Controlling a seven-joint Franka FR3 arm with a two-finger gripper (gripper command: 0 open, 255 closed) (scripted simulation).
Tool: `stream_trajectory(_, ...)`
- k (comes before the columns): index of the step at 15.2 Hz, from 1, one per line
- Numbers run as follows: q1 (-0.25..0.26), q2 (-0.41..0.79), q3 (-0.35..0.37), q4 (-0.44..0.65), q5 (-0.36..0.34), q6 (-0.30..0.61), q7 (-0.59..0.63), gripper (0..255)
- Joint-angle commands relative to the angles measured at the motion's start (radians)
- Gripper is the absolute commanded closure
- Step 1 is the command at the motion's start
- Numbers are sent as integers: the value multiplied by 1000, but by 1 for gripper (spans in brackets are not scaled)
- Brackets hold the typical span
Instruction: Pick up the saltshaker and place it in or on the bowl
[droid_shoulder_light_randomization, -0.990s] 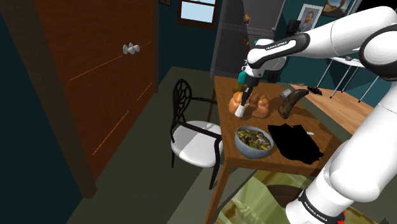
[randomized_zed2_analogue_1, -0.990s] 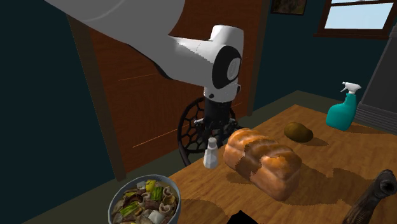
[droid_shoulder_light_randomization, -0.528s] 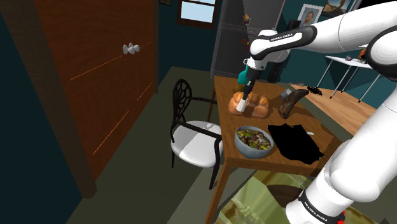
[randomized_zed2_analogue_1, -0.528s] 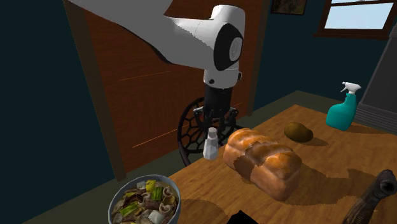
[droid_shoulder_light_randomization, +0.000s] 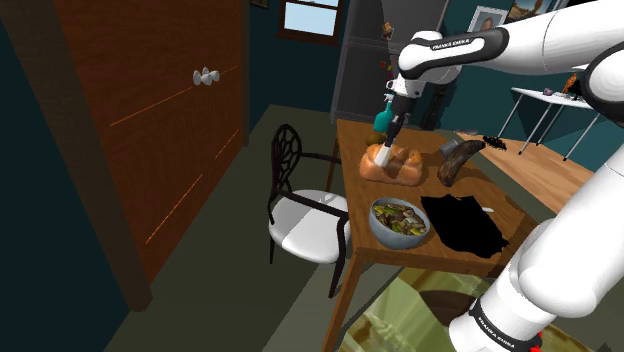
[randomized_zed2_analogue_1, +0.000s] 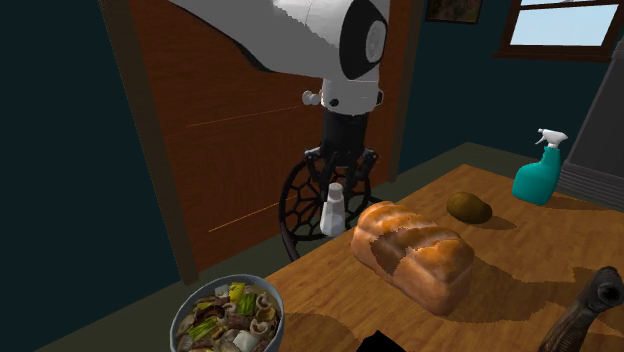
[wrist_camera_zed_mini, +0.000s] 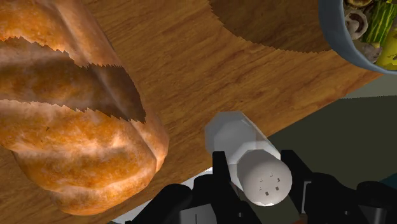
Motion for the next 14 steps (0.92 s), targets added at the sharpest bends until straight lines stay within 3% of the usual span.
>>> stream_trajectory(1, 1, -4, 1, 24, -2, -28, 3, 255)
stream_trajectory(6, 1, -9, 2, 80, -4, -88, 8, 255)
stream_trajectory(14, 28, -319, 92, -190, -77, -110, 159, 255)
